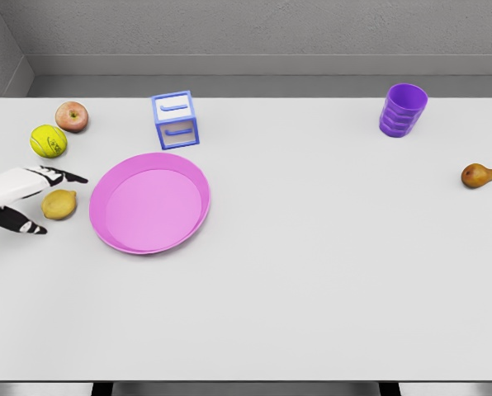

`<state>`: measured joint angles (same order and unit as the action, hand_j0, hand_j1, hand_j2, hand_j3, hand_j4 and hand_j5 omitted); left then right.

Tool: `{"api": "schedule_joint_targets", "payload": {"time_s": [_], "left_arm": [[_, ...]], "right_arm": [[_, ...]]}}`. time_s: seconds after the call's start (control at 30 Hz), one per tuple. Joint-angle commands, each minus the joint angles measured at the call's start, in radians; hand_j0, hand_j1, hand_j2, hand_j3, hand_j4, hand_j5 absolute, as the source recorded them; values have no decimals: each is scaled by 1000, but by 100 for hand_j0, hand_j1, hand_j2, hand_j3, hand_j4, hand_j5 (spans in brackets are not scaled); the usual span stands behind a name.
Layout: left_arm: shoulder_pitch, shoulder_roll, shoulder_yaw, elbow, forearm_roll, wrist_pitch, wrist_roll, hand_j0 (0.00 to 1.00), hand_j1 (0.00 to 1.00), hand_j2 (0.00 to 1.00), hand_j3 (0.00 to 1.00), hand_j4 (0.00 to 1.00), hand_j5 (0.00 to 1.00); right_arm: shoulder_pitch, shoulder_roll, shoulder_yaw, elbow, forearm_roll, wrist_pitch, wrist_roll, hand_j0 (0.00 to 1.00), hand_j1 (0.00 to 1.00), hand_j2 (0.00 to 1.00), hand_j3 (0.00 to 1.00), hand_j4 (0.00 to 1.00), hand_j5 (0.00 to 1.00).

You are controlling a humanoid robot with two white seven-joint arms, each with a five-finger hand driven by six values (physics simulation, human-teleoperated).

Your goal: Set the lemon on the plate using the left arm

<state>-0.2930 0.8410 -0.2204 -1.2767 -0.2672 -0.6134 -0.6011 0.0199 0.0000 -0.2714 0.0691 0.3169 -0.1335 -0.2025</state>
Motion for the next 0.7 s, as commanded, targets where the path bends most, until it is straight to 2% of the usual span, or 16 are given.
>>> {"api": "schedule_joint_targets", "payload": {"time_s": [0.0,0.07,0.33,0.37,0.47,0.67], "left_arm": [[0,-3,-11,-1,-1,3,-9,93,93,93,93,93,93],[0,-2,-10,2,-1,3,-9,89,89,89,89,89,89],[-3,1,0,10,-9,3,-10,88,88,88,88,88,88],[-3,1,-2,10,-18,3,-10,81,81,81,81,81,81],[-17,1,3,42,-24,3,-10,80,80,80,80,80,80],[-25,-13,-8,37,-70,3,-10,80,80,80,80,80,80]], "right_arm": [[0,0,0,0,-1,0,0,100,100,100,100,100,100],[0,0,0,0,-1,0,0,100,100,100,100,100,100],[0,0,0,0,-1,0,0,100,100,100,100,100,100],[0,0,0,0,-1,0,0,100,100,100,100,100,100],[0,0,0,0,1,0,0,100,100,100,100,100,100],[0,0,0,0,1,0,0,100,100,100,100,100,100]]}}
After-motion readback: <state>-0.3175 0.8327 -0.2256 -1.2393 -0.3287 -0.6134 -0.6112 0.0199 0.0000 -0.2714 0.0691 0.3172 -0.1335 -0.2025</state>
